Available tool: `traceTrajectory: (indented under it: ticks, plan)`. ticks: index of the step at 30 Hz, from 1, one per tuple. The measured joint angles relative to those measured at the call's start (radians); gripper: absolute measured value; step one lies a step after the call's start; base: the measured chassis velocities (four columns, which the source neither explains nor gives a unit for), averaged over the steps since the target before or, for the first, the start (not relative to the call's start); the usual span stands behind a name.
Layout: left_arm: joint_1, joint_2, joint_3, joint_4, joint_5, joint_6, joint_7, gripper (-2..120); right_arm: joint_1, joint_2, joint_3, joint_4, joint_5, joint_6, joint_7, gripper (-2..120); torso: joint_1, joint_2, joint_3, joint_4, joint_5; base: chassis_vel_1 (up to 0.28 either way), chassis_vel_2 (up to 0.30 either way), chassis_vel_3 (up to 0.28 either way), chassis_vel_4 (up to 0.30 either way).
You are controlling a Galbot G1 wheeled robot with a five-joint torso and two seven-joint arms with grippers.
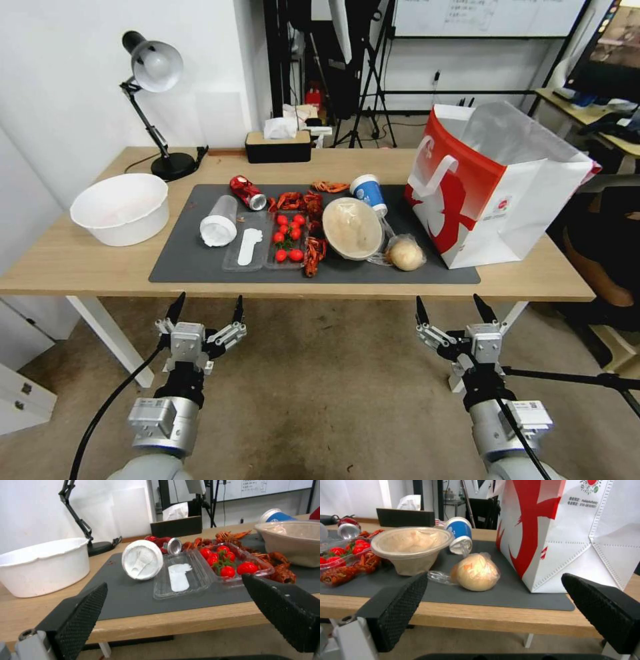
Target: Pick up the trash from the table and place it into the takeout bag.
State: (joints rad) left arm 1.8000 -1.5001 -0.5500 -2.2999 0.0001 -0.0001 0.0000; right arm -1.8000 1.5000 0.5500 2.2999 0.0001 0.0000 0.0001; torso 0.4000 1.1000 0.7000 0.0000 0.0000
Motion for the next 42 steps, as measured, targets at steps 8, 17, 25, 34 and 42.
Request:
traceTrajectory:
  ticks: [8,17,25,34,42]
  plan:
    - [0.000,0.000,0.000,0.000,0.000,0.000,0.000,100,0.000,0.000,0.000,0.000,0.000,0.000,0.000,100,0.000,0.000,0.000,0.0000,0.0000,0.000,0.000,0.000,0.000]
    - [0.000,0.000,0.000,0.000,0.000,0.000,0.000,100,0.000,0.000,0.000,0.000,0.000,0.000,0.000,100,0.000,0.000,0.000,0.0000,0.0000,0.000,0.000,0.000,0.000]
    - [0.000,0.000,0.000,0.000,0.000,0.000,0.000,100,0.000,0.000,0.000,0.000,0.000,0.000,0.000,100,0.000,0.000,0.000,0.0000,-0.0001,0.000,0.000,0.000,0.000]
    - [-0.058,-0.014,-0.052,-0.014,-0.077,0.143,-0.001,100,0.084,-0.015,0.000,0.002,0.065,-0.136,0.021,100,0.000,0.000,0.000,0.0003,0.0002,0.000,0.000,0.000,0.000]
    - [-0.129,-0.030,-0.125,-0.032,-0.198,0.331,-0.008,100,0.212,-0.048,-0.007,0.003,0.182,-0.349,0.061,100,0.000,0.000,0.000,0.0000,0.0000,0.000,0.000,0.000,0.000]
